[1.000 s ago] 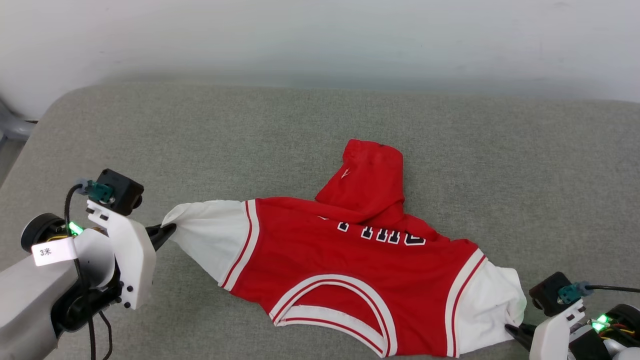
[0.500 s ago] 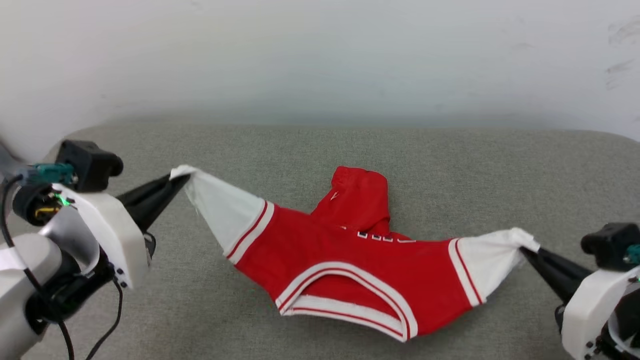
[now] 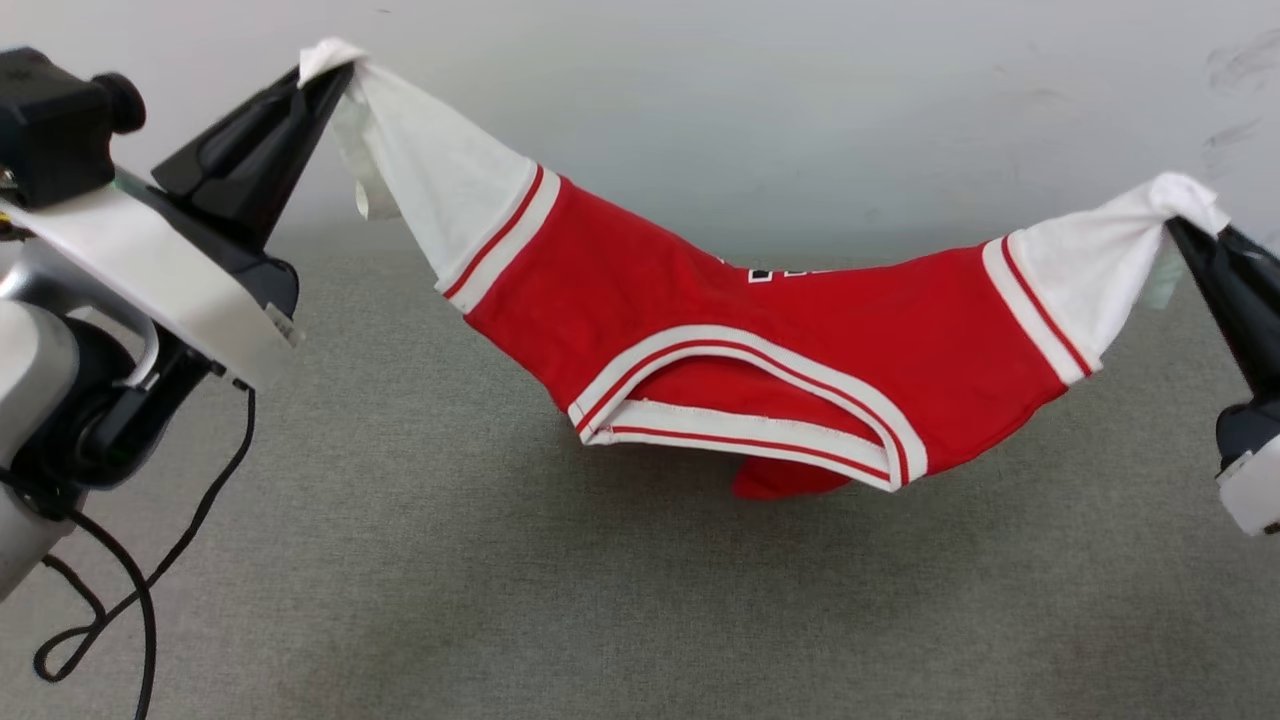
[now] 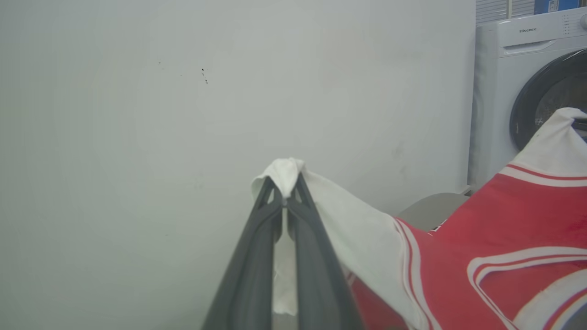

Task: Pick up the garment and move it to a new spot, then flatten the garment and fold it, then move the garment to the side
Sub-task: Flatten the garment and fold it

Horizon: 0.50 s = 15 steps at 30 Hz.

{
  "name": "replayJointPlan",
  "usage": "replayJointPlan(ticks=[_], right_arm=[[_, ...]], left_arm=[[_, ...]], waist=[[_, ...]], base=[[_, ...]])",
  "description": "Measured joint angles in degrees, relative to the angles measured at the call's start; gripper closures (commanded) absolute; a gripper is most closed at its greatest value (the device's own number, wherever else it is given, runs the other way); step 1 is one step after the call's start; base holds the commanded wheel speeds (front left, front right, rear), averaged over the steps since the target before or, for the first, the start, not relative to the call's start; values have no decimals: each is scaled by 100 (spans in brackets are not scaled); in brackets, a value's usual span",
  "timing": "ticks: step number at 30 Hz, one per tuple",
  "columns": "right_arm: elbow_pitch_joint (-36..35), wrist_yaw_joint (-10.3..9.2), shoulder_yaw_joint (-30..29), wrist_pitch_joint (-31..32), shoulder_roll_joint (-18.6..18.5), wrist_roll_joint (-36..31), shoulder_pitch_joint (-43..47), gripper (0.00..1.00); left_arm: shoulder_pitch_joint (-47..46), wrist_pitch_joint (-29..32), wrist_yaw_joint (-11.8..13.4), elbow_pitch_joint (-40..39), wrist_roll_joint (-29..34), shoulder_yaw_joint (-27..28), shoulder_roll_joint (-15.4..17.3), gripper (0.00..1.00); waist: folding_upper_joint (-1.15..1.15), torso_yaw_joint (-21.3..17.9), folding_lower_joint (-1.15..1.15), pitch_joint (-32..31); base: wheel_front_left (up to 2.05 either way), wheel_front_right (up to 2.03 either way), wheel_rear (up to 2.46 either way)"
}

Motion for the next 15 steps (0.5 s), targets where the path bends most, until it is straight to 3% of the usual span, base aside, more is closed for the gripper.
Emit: replayJointPlan(ticks=[9, 15], right_arm=[[193, 0, -62, 67, 205, -1, -1161, 100], [812, 0, 48, 52, 155, -66, -2620, 100]], left_arm=[[-815, 163, 66, 265, 205, 169, -379, 100], [-1724, 404, -38, 682, 391, 289, -775, 100]], waist=[[0, -16, 1, 290], [0, -14, 1, 856]], base=[[0, 0, 0], [0, 0, 0]])
